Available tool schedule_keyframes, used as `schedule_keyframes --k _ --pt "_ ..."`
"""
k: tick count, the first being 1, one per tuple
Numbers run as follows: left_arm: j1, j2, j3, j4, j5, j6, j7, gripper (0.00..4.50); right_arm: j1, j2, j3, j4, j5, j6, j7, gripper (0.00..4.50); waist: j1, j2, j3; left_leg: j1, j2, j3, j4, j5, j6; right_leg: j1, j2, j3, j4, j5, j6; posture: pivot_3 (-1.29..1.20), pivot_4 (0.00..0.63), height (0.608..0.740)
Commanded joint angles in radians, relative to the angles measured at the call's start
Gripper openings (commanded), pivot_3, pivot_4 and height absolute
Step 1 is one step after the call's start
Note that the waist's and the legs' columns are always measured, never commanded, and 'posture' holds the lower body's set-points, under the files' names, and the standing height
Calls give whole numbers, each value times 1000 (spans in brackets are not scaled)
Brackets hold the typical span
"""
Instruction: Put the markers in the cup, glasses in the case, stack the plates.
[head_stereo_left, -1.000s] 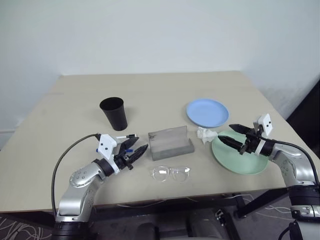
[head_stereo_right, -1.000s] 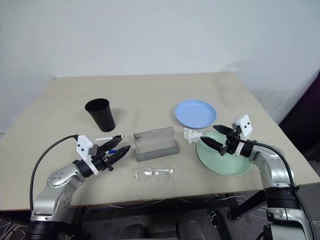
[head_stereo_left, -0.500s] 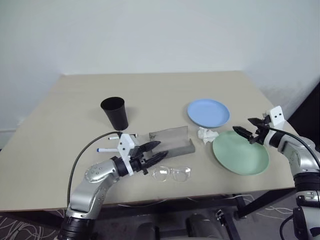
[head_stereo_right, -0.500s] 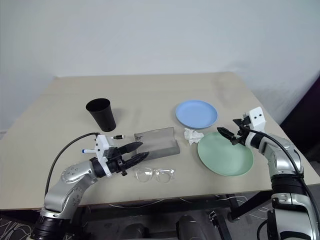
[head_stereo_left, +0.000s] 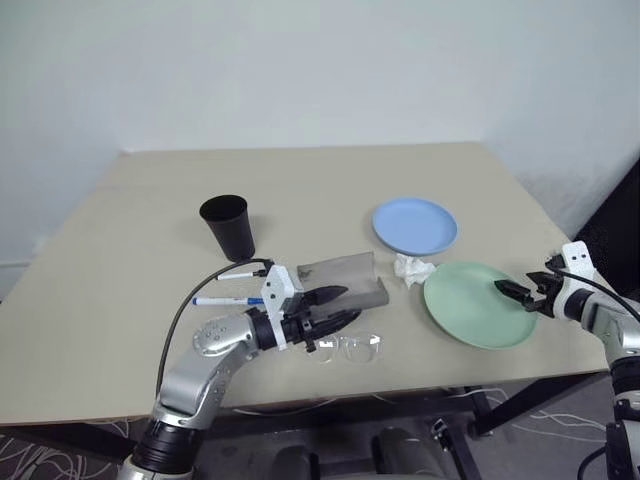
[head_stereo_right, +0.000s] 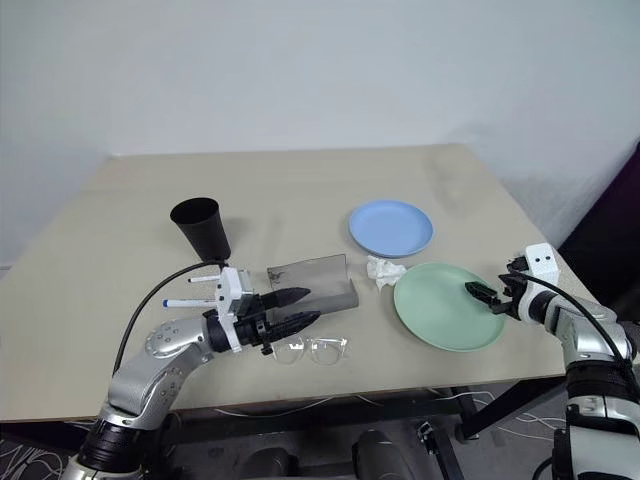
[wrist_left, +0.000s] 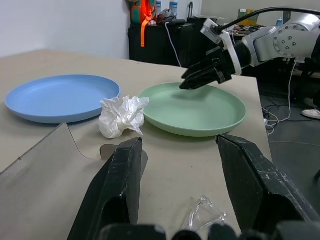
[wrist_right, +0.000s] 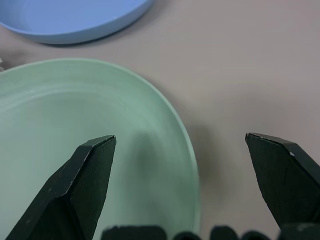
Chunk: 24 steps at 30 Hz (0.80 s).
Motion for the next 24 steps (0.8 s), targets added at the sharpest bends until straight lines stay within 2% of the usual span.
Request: schedule_keyframes --k 1,9,15,20,24 --pt "-21 2 8 -19 -13 -6 -8 2441 -7 -28 -50 -15 40 48 19 4500 0 0 0 0 0 0 0 0 0 0 0 0 0 0 0 0 0 740" --pt "-31 1 3 -4 -7 -10 -15 2441 -18 -18 -101 -1 100 173 18 4500 0 0 0 1 0 0 1 0 0 1 0 0 0 -1 -1 0 0 740" --pt "-28 2 1 -1 -1 -12 -19 2441 -7 -14 -93 -16 111 203 25 4500 0 0 0 1 0 0 1 0 0 1 0 0 0 -1 -1 0 0 740" --pt "-23 3 1 -3 3 -13 -18 2479 -6 -6 -89 -26 111 209 23 3417 0 0 0 0 0 0 1 0 0 1 0 0 0 -1 -1 0 0 740" --pt "-19 3 1 -5 5 -14 -15 2479 -11 -2 -86 -21 105 204 18 2123 0 0 0 0 0 0 1 0 0 1 0 0 0 0 -1 0 0 740"
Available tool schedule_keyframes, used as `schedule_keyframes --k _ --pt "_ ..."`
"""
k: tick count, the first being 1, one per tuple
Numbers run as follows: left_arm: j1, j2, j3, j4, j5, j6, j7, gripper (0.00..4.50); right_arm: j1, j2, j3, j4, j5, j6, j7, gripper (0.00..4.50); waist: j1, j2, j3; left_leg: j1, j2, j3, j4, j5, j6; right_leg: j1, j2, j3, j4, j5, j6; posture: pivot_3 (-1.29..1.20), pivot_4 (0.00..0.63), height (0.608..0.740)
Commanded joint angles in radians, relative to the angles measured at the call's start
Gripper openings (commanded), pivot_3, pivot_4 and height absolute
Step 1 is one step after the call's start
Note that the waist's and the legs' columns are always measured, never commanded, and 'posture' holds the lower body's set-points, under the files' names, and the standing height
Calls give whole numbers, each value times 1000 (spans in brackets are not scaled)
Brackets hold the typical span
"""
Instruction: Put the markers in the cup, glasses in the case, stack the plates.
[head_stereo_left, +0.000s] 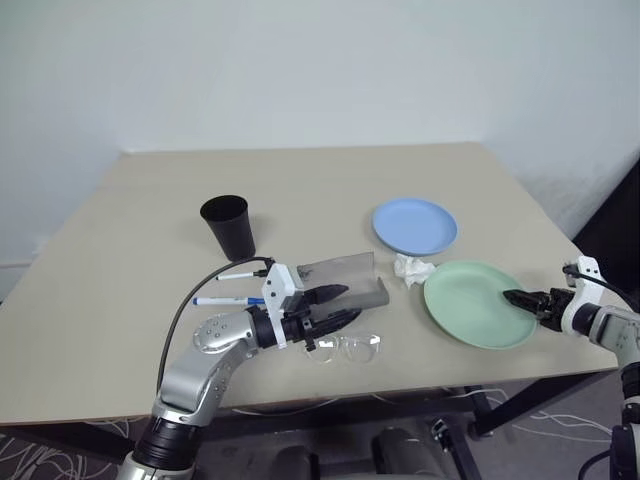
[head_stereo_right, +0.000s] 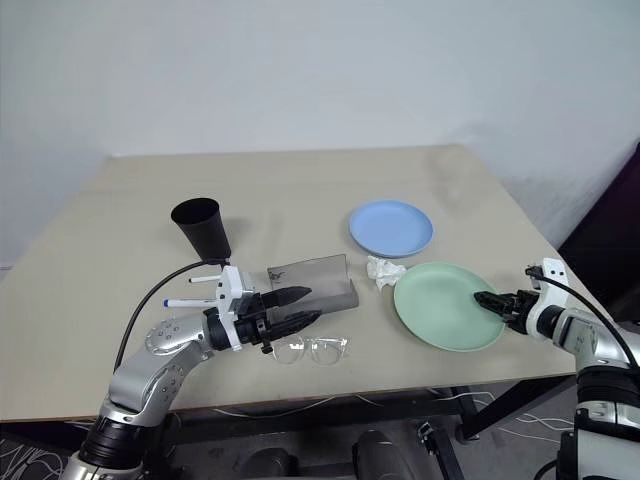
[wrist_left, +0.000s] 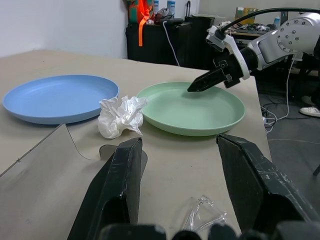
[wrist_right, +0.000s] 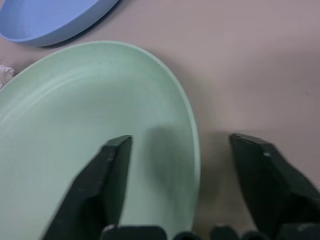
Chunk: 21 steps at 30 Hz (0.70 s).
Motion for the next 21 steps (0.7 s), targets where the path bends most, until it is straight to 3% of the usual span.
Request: schedule_keyframes --k 1,3,4,8,21 --pt "-9 3 3 -18 0 -14 -1 2479 -24 -3 -18 -25 14 -9 -3 1781 0 0 0 0 0 0 0 0 0 0 0 0 0 0 0 0 0 740" --pt "-8 3 2 -17 2 -16 0 2479 -29 -1 -17 -20 12 -11 -3 1781 0 0 0 0 0 0 0 0 0 0 0 0 0 0 0 0 0 740" --pt "-9 3 2 -17 3 -16 0 2479 -30 -1 -16 -18 11 -12 -2 1256 0 0 0 0 0 0 0 0 0 0 0 0 0 0 0 0 0 740" --pt "-8 3 3 -16 6 -18 1 2479 -40 4 -16 -12 15 -14 3 97 0 0 0 0 0 0 0 0 0 0 0 0 0 0 0 0 0 740" --pt "-6 2 1 -20 9 -17 2 2479 -64 20 -26 -4 34 -4 20 23 -1 0 0 1 0 0 0 0 0 0 0 0 0 0 0 0 0 740"
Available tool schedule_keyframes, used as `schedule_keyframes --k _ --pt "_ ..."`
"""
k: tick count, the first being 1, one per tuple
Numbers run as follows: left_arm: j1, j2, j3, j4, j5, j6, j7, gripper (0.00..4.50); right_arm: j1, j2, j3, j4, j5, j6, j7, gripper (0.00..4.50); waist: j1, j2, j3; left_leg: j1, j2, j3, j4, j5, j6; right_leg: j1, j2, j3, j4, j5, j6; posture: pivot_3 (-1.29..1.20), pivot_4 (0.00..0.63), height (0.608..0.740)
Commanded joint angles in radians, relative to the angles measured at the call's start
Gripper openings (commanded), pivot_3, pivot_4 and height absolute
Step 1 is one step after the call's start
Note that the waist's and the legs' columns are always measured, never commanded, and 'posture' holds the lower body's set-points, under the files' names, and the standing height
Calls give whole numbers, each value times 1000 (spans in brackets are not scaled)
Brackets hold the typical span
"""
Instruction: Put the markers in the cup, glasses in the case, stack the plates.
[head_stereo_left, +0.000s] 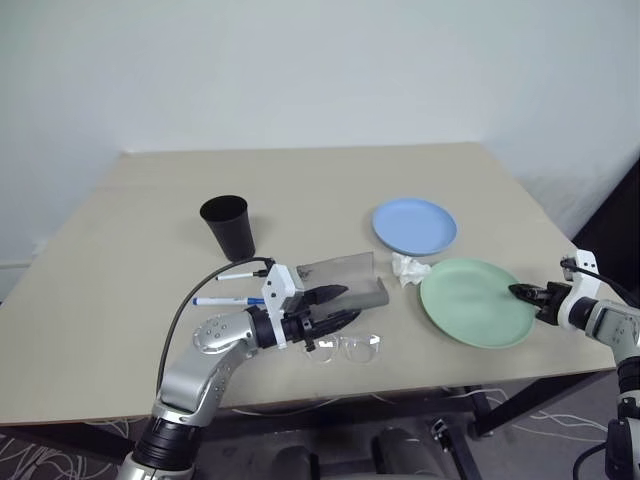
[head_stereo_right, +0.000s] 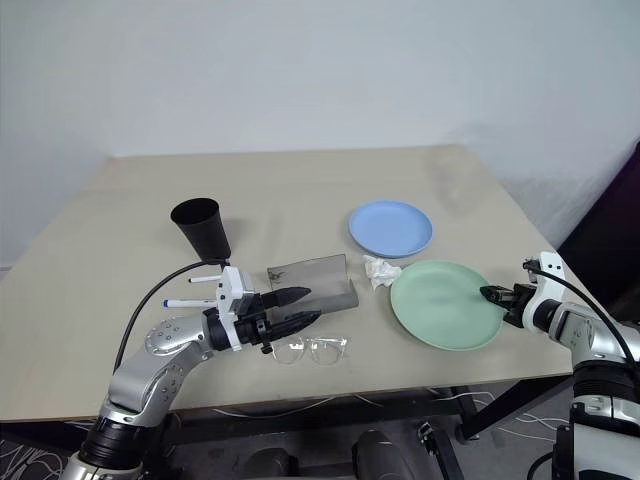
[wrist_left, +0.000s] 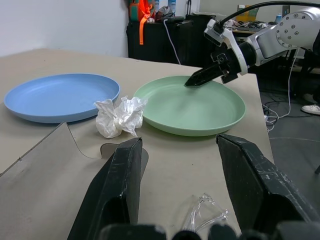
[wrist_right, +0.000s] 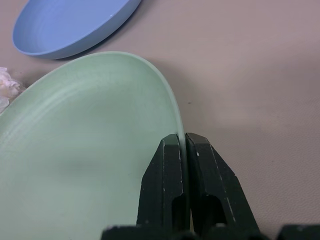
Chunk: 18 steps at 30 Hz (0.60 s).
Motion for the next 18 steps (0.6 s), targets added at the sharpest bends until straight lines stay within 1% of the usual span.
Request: schedule_keyframes --k 1,11,14,17,18 --pt "-9 1 0 -19 1 -15 0 2479 -52 18 -34 2 49 15 18 23 -1 0 0 0 0 0 0 0 0 0 0 0 0 0 0 0 0 740" --pt "-15 -2 -5 -12 1 -16 -1 2479 -204 80 -105 24 149 118 -16 23 -4 1 0 -1 0 -1 0 0 0 0 0 1 -1 1 2 0 0 740" --pt "-15 -2 -3 -12 1 -16 1 2479 -280 98 -121 42 153 125 -83 23 -5 2 0 -3 0 0 -1 0 0 -2 0 1 -1 1 2 0 0 740" --pt "-16 -3 -2 -9 2 -16 3 2479 -397 130 -130 128 129 98 -196 23 -16 2 0 -3 0 0 -1 0 0 -3 0 1 -1 1 2 0 0 740" --pt "-18 -4 -2 -7 2 -17 3 2479 -448 145 -129 185 110 63 -243 23 -19 3 0 -3 0 0 -1 0 0 -3 0 1 0 1 2 0 0 740"
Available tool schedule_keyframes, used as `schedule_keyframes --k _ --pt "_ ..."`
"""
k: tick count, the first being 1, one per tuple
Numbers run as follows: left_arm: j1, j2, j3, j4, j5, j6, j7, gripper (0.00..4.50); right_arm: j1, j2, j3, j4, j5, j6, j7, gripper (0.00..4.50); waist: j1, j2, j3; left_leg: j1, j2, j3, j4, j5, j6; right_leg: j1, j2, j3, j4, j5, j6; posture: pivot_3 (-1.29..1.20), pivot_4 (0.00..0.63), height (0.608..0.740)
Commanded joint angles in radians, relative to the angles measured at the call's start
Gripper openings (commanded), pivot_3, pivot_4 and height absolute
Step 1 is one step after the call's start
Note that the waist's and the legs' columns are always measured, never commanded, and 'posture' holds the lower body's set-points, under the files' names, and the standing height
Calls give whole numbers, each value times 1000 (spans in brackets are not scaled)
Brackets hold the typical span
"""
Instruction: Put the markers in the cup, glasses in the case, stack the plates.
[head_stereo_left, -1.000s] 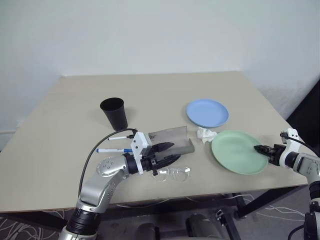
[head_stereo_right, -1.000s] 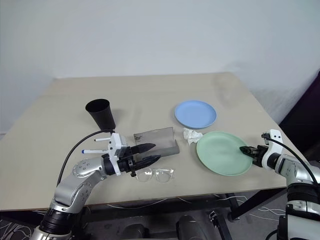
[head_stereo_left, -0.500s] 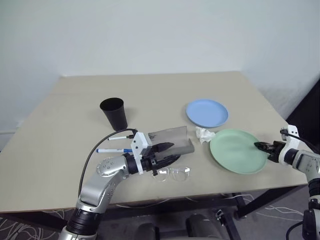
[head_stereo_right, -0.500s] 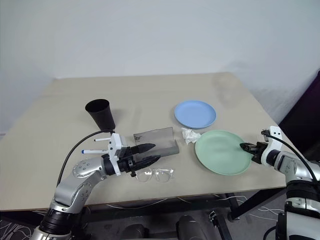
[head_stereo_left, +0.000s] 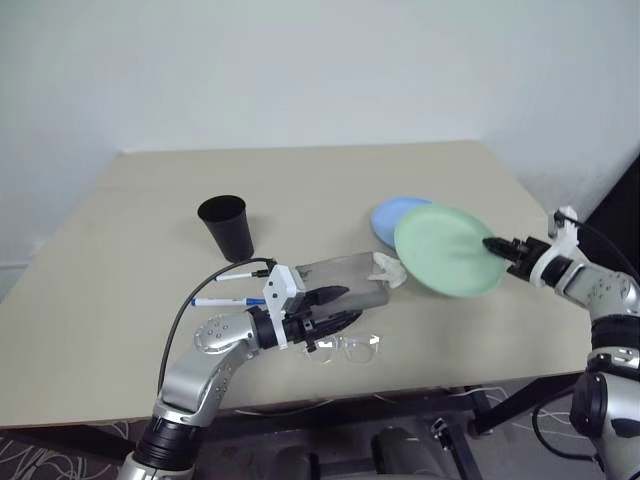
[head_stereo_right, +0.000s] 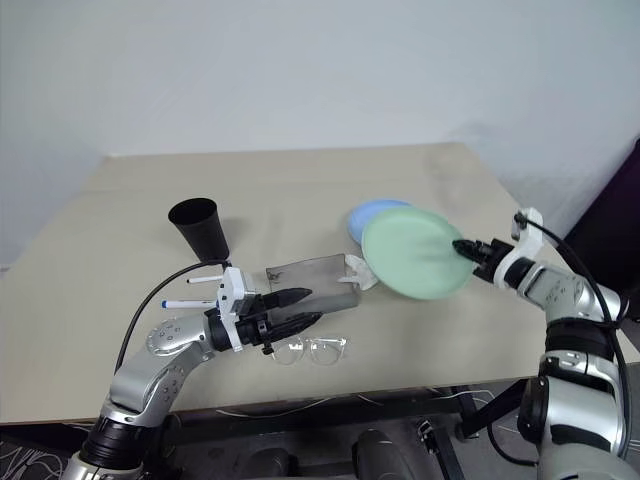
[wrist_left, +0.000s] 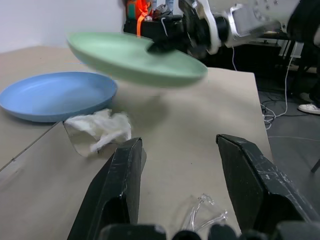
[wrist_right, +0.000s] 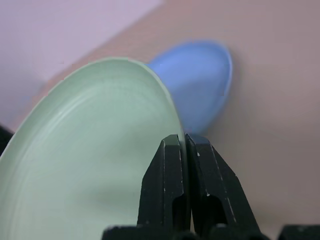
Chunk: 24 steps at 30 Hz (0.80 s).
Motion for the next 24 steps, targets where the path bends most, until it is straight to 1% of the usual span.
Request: schedule_keyframes --k 1,4,8,15,19,21,24 --pt "-19 -3 4 -10 1 -17 3 2479 -149 31 -20 119 -29 -88 -133 23 -8 0 0 0 0 0 0 0 0 0 0 0 0 0 0 0 0 740" --pt "-26 -4 4 -4 3 -19 3 2479 -248 60 2 259 -77 -194 -196 23 -20 0 0 0 0 0 0 0 0 0 0 0 0 0 0 0 0 740" --pt "-32 -7 3 1 6 -21 4 2479 -343 105 35 418 -152 -344 -272 23 -26 0 0 -1 0 -1 -3 0 0 0 0 0 -1 0 1 0 0 740" --pt "-25 -8 9 -6 11 -25 16 2479 -423 158 60 550 -228 -519 -328 23 -30 1 0 -2 -1 -1 -5 0 0 -2 -1 0 0 -1 2 0 0 740" --pt "-16 -5 13 -13 12 -27 26 2479 -437 166 52 575 -240 -564 -336 1052 -30 1 0 -2 -1 -2 -4 0 0 -2 -1 0 0 -1 2 0 0 740" --pt "-11 -4 15 -17 11 -27 29 2479 -441 168 42 579 -238 -578 -336 1674 -30 1 0 -2 -1 -2 -4 0 0 -2 -1 0 0 -1 2 0 0 740" --pt "-3 -4 14 -24 13 -27 31 2479 -442 166 34 582 -239 -590 -331 2774 -30 1 0 -2 -1 -2 -4 0 0 -2 -1 0 0 -1 2 0 0 740"
